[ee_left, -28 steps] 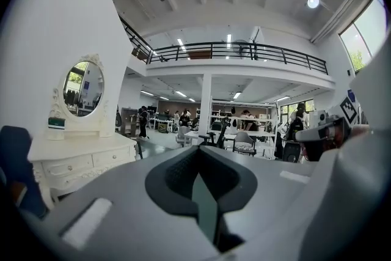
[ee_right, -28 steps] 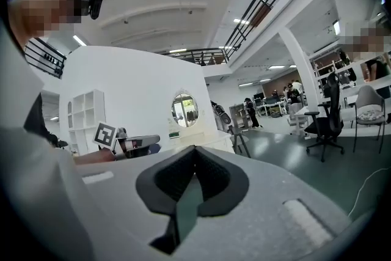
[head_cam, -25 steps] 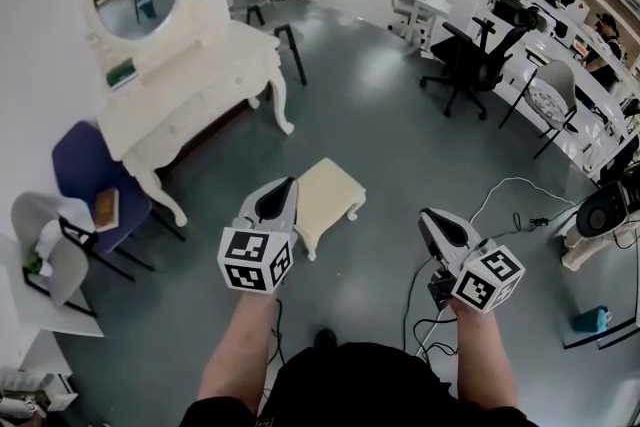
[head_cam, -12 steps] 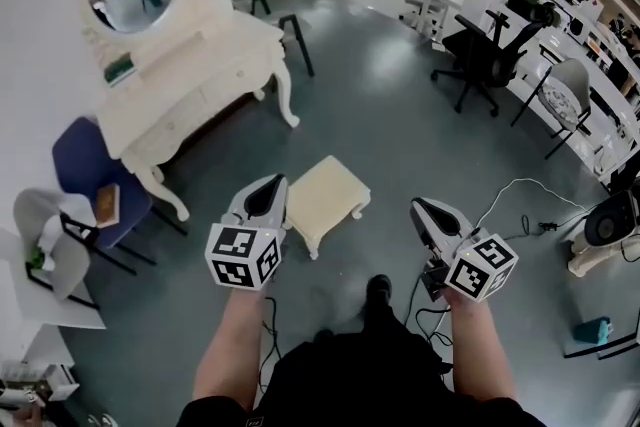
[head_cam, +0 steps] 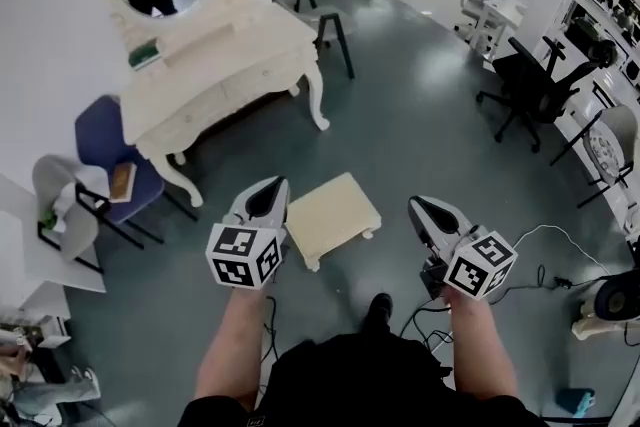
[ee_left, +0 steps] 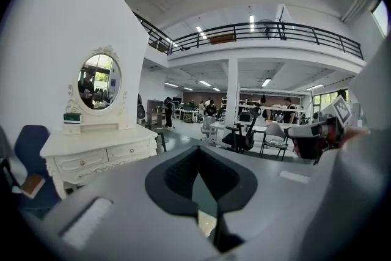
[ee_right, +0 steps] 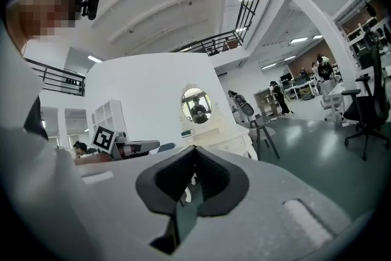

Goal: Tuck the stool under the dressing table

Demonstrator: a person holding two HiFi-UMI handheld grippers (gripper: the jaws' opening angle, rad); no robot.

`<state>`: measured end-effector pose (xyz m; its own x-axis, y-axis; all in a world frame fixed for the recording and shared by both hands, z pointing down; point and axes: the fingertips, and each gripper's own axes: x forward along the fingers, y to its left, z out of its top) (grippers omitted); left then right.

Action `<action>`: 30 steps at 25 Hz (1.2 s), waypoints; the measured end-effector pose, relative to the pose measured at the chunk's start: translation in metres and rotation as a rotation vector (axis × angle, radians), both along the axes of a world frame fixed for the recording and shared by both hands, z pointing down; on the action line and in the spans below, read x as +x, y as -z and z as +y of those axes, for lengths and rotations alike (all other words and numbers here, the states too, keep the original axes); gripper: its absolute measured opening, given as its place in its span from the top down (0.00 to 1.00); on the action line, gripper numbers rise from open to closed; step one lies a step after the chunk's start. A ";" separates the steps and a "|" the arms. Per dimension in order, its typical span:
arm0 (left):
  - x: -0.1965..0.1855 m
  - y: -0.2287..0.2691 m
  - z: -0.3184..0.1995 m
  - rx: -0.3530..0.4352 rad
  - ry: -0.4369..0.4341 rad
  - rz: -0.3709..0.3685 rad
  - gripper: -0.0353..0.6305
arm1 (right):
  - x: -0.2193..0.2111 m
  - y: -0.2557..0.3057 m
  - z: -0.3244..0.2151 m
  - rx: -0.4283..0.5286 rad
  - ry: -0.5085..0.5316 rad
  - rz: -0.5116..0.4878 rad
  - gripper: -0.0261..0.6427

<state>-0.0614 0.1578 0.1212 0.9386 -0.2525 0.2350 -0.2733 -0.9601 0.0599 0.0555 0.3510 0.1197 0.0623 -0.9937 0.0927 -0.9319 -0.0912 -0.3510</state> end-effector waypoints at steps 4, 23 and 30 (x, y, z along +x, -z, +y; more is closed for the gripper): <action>0.042 0.001 0.005 -0.018 0.059 -0.010 0.92 | 0.054 -0.008 -0.002 -0.018 0.061 -0.028 0.95; 0.053 -0.026 -0.031 -0.054 0.226 -0.025 0.92 | 0.085 -0.043 -0.066 -0.110 0.276 -0.052 0.95; 0.023 -0.051 -0.065 -0.098 0.296 -0.017 0.92 | 0.079 -0.057 -0.107 -0.184 0.325 -0.002 0.95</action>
<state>-0.0386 0.0933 0.1718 0.8236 -0.4894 0.2867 -0.5416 -0.8286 0.1414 0.1347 0.2437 0.1766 -0.2542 -0.9284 0.2710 -0.9218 0.1478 -0.3584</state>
